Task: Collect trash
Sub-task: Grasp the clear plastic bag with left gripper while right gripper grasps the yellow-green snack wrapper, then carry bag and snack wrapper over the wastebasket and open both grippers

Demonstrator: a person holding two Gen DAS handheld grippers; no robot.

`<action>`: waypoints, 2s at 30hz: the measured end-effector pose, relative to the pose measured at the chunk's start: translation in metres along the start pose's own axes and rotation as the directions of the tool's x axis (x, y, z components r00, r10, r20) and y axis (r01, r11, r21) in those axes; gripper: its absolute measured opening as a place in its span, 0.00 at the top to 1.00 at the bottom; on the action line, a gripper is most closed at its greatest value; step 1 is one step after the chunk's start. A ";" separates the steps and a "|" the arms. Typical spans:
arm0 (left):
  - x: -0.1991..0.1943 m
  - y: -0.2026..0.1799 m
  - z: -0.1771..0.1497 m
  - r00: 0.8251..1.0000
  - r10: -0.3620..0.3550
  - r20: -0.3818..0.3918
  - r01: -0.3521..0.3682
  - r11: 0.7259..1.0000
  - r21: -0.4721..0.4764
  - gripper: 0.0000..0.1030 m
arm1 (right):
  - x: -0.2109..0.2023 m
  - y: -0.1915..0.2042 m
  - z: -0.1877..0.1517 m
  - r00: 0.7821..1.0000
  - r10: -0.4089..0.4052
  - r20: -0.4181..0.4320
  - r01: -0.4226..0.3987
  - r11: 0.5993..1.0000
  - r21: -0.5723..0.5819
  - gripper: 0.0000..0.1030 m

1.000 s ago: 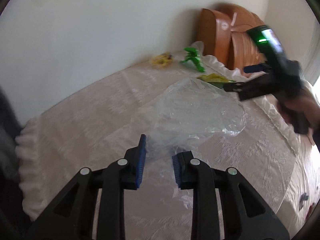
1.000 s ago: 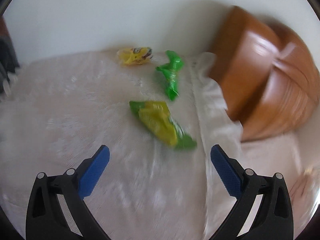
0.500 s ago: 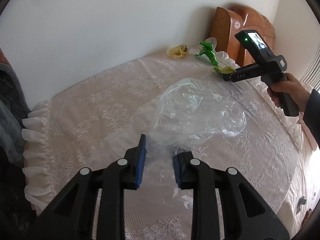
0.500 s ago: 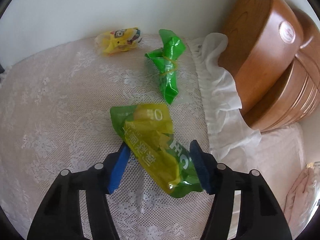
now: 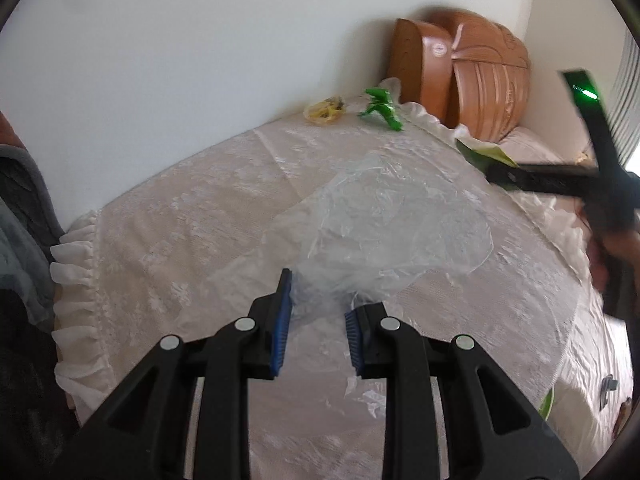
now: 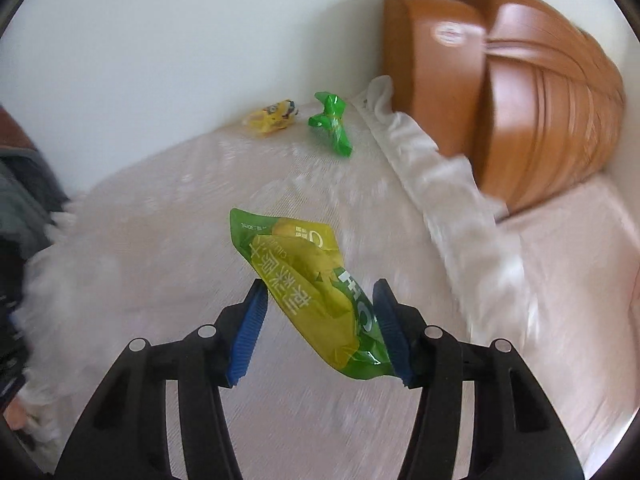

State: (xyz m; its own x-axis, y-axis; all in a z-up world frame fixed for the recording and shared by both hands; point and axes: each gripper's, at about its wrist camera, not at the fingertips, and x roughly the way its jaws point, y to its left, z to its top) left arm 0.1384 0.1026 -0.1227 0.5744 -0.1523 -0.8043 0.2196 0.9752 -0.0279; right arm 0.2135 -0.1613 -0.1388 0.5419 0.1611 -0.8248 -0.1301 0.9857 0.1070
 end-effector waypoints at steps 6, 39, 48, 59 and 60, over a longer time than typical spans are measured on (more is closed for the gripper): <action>-0.021 -0.032 -0.024 1.000 -0.023 -0.012 0.024 1.000 0.018 0.76 | -0.065 0.005 -0.089 0.998 0.056 0.020 -0.058 0.989 0.138 0.46; -0.029 -0.391 -0.147 0.898 -0.296 -0.325 0.438 0.665 0.605 0.76 | -0.252 -0.187 -0.418 0.955 -0.279 -0.105 0.270 0.662 0.699 0.46; 0.009 -0.467 -0.194 0.878 -0.219 -0.426 0.465 0.604 0.647 0.60 | -0.272 -0.225 -0.458 0.948 -0.285 -0.140 0.294 0.621 0.727 0.46; 0.017 -0.486 -0.213 0.876 -0.161 -0.454 0.451 0.606 0.655 0.09 | -0.266 -0.234 -0.457 0.961 -0.247 -0.121 0.257 0.652 0.713 0.46; 0.017 -0.487 -0.213 0.876 -0.157 -0.456 0.450 0.608 0.654 0.08 | -0.266 -0.233 -0.457 0.962 -0.245 -0.119 0.254 0.653 0.713 0.46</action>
State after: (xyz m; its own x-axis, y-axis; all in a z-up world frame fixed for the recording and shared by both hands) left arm -0.1266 -0.3406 -0.2488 0.1091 -0.2135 -0.9708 0.9076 0.4198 0.0096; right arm -0.2796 -0.4568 -0.1979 0.4546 -0.0922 -0.8859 0.6448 0.7202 0.2559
